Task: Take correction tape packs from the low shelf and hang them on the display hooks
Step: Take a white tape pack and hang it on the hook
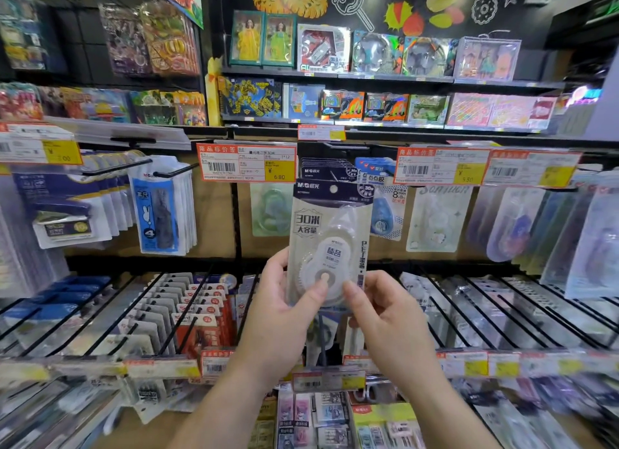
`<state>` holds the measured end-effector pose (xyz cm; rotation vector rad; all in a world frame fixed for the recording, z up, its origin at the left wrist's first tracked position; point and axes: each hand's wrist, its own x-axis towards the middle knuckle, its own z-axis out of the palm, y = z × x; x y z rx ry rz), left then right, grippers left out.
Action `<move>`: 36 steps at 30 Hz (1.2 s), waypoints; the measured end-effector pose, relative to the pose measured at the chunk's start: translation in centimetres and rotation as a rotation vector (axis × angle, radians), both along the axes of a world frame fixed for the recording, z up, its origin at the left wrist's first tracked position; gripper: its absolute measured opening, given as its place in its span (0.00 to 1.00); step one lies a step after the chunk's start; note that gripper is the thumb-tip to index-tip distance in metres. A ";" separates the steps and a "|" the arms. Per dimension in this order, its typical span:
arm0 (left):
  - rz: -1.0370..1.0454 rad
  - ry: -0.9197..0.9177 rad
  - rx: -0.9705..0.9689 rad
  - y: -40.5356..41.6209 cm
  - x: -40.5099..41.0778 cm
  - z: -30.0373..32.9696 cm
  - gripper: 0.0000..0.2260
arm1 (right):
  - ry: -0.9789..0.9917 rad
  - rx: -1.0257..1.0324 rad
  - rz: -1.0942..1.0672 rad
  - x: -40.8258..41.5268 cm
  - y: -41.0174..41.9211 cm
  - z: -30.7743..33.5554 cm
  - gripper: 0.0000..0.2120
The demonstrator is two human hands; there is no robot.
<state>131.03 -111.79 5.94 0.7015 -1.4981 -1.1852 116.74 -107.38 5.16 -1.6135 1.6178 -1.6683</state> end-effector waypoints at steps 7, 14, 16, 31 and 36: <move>-0.014 -0.004 -0.009 -0.1 -1.1 1.0 0.19 | -0.036 -0.028 -0.002 -0.7 -0.2 0.9 0.19; 0.024 -0.027 -0.043 -0.4 -1.5 0.6 0.18 | -0.036 -0.018 -0.006 -1.1 -0.8 0.6 0.12; 0.030 -0.034 -0.052 -0.6 -1.6 0.4 0.18 | -0.025 -0.008 -0.012 -1.3 -1.1 0.4 0.12; 0.441 -0.614 -0.194 -4.6 -1.0 -1.1 0.16 | 0.508 0.147 -0.308 -4.1 -4.3 0.0 0.19; 0.439 -0.629 -0.175 -6.4 -1.7 -1.0 0.20 | 0.540 0.181 -0.305 -4.4 -5.9 0.4 0.20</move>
